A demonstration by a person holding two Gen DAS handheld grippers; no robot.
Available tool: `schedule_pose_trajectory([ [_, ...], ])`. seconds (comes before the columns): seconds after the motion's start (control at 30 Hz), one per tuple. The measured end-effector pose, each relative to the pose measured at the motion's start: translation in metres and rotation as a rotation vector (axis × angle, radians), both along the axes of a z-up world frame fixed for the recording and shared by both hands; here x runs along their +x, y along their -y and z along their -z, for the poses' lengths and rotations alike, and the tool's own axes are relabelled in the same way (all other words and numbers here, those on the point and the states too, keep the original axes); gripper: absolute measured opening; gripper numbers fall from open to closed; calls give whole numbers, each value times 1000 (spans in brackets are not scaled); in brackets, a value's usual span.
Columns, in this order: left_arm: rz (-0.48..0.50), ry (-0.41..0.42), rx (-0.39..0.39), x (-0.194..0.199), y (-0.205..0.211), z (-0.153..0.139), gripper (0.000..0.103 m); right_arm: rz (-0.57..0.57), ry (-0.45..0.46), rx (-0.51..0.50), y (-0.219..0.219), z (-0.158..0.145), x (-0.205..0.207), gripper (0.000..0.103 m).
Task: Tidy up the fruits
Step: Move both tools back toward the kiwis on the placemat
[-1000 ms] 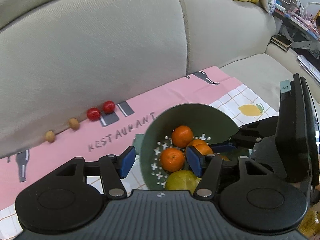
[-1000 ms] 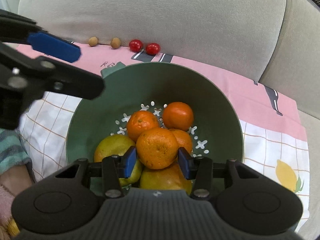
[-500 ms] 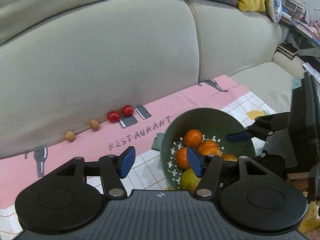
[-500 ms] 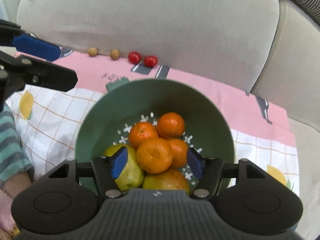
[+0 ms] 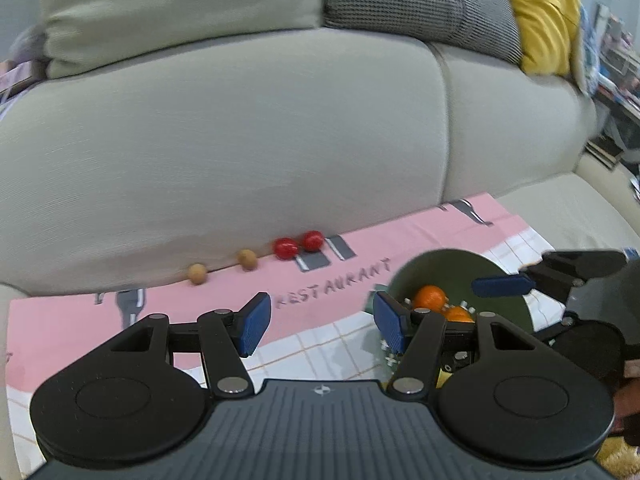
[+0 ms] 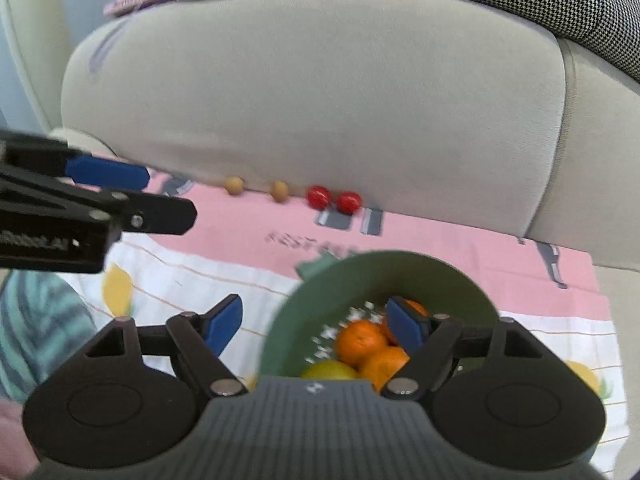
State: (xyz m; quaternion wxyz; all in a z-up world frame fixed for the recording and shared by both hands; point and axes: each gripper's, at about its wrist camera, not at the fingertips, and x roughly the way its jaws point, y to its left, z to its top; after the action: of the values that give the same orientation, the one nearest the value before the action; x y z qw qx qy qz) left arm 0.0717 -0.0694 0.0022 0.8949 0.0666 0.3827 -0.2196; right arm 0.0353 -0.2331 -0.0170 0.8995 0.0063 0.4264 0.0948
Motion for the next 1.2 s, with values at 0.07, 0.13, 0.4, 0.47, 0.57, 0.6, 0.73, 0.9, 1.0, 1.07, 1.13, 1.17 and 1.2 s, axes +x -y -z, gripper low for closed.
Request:
schedule_pose_trajectory([
  [0.07,-34,9,-14,2,-9,-2,69,20,4,31,-6,-2,1,79],
  [0.13,-70,19,-36,5,-20,-3,69,35,10,58,-11,-3,3,80],
  [0.4,-176,8,-110,23,-53,-3,69,27,42,66,-39,-2,12,89],
  [0.47,-190,-3,-114,29,-59,0,69,34,41,66,-43,-1,18,89],
  [0.57,-202,-18,-115,36,-66,5,69,44,40,69,-46,2,28,89],
  [0.6,-206,-24,-114,39,-68,8,69,46,42,65,-48,3,32,89],
  [0.73,-215,-44,-107,49,-74,19,69,69,80,34,-53,7,43,89],
  [0.9,-220,-69,-107,63,-76,35,69,71,91,-12,-54,16,62,89],
  [1.0,-224,-82,-112,72,-78,44,69,49,63,-26,-53,24,75,89],
  [1.07,-225,-88,-118,78,-79,48,69,36,56,-46,-54,29,82,89],
  [1.13,-223,-94,-123,85,-80,54,69,16,50,-75,-56,35,89,89],
  [1.17,-221,-95,-125,88,-81,56,69,7,49,-88,-57,37,92,89],
  [1.2,-219,-96,-128,91,-82,58,69,-7,48,-101,-58,40,95,88],
])
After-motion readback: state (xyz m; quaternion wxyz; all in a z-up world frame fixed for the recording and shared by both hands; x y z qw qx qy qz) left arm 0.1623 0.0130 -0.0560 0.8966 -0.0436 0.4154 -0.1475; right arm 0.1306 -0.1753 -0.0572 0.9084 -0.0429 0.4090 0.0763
